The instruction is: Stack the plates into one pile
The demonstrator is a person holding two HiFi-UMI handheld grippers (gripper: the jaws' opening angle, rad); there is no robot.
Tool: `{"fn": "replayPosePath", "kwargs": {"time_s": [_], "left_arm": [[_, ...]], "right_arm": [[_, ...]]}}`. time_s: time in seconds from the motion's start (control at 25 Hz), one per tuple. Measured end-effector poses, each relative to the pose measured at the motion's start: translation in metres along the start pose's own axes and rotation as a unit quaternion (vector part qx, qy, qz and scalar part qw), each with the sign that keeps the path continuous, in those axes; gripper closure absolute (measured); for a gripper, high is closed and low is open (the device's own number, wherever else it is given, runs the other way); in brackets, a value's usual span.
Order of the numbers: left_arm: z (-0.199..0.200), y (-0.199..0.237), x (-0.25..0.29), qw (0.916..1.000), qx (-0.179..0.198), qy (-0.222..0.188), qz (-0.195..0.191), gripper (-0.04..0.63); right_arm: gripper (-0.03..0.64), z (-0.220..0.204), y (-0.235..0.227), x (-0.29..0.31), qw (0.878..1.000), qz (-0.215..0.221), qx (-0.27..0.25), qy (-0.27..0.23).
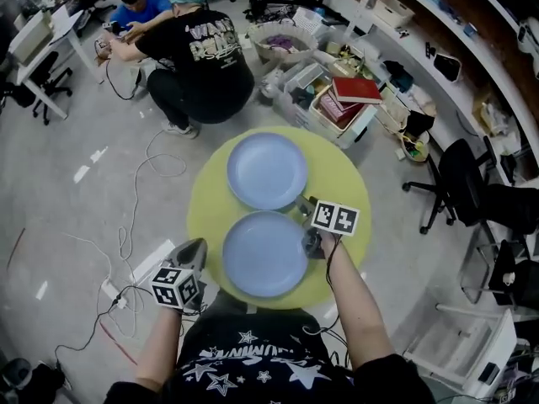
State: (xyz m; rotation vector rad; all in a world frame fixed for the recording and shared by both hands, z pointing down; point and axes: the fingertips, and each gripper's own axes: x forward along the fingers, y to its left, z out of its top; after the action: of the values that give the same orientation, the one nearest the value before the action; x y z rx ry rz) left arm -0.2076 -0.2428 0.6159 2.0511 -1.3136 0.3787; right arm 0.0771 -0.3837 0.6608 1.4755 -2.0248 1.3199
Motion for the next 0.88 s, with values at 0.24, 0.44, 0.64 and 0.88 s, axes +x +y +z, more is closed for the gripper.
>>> {"fn": "replayPosePath", "kwargs": {"time_s": [0.24,0.44,0.64,0.88], "left_arm": [[-0.008,-0.003,0.001,0.9998,-0.008,0.007,0.017,0.575],[-0.022,-0.005,0.001,0.9993,-0.022,0.020,0.020,0.575],[-0.028,-0.008,0.008,0.9991,-0.027,0.029,0.015,0.575],[-0.022,-0.008,0.008,0.9994,-0.019,0.028,0.011,0.575]], "right_arm": [[0.427,0.006,-0.002,0.035,0.999,0.010,0.023,0.027],[0.470,0.007,-0.003,0.052,0.999,0.002,0.029,0.043],[0.522,0.005,-0.002,0.062,0.998,-0.019,0.031,0.053],[0.585,0.020,-0.005,0.057,0.991,-0.010,0.135,-0.001]]}}
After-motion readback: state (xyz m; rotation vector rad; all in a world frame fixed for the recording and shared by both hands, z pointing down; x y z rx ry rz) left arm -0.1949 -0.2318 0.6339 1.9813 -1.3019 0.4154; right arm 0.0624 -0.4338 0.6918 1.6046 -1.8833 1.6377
